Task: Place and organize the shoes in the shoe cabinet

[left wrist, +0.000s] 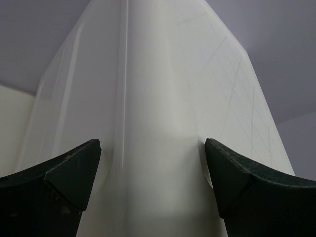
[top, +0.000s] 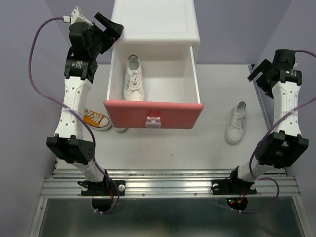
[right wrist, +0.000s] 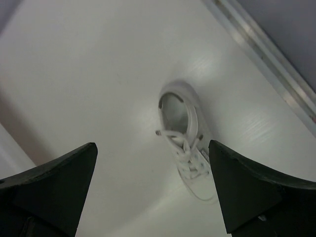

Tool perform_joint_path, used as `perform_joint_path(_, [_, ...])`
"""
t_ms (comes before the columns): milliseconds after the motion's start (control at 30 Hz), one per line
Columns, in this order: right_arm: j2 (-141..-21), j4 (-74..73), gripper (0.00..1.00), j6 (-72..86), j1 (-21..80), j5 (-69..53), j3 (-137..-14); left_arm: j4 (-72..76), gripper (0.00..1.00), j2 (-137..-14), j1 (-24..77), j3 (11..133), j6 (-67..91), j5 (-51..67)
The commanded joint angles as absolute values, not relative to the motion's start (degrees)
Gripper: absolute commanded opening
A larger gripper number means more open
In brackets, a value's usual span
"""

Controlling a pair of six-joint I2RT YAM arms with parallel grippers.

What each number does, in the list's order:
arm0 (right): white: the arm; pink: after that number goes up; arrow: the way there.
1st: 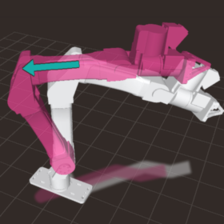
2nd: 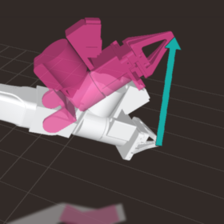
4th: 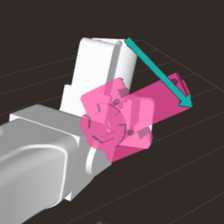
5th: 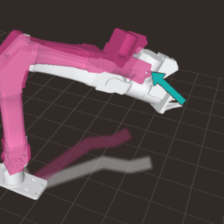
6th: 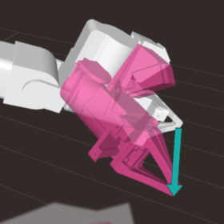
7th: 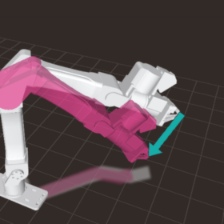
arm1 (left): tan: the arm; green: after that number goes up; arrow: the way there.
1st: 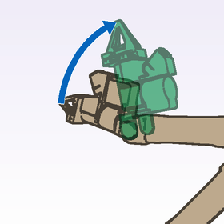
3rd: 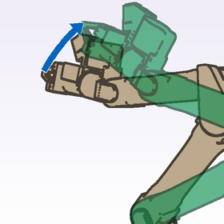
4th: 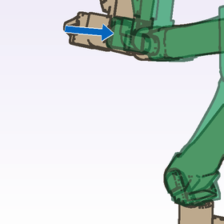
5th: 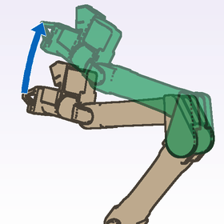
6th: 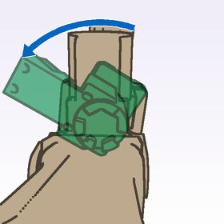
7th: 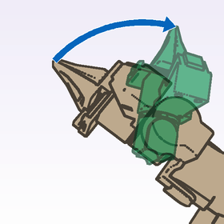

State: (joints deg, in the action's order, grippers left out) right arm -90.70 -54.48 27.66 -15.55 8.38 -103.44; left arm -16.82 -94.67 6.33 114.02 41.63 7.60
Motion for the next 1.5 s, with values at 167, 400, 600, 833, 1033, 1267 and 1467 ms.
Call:
perform_joint_path(167, [-91.5, -59.9, 1.0, 18.2, -15.4, 4.1, -88.8, -34.5, 0.96, -98.7, 5.4, 109.2, 33.3, 1.9])
perform_joint_path(400, [-93.6, -56.3, 1.0, 14.6, -15.4, 0.6, -82.6, -34.2, 0.96, -98.4, 5.4, 108.1, 33.5, 1.9])
perform_joint_path(600, [-96.3, -51.3, 1.0, 13.6, -15.4, -1.8, -81.2, -34.1, 0.96, -98.4, 5.4, 107.7, 33.1, 2.4])
perform_joint_path(833, [-100.9, -50.2, 0.93, 14.8, -14.6, 2.8, -81.4, -33.7, 0.96, -98.0, 5.4, 106.6, 34.5, 1.8])
perform_joint_path(1033, [-101.0, -48.7, 0.83, 15.6, -14.1, 4.5, -78.2, -33.7, 0.96, -97.6, 5.4, 106.3, 34.7, 1.2])
perform_joint_path(1267, [-100.5, -48.5, 0.53, 15.1, -13.5, 4.3, -75.3, -33.1, 0.96, -96.9, 5.4, 104.5, 34.9, 1.1])
perform_joint_path(1467, [-97.7, -47.3, 0.08, 15.3, -13.5, 3.3, -75.8, -33.6, 0.96, -97.0, 5.4, 105.3, 34.5, 1.1])
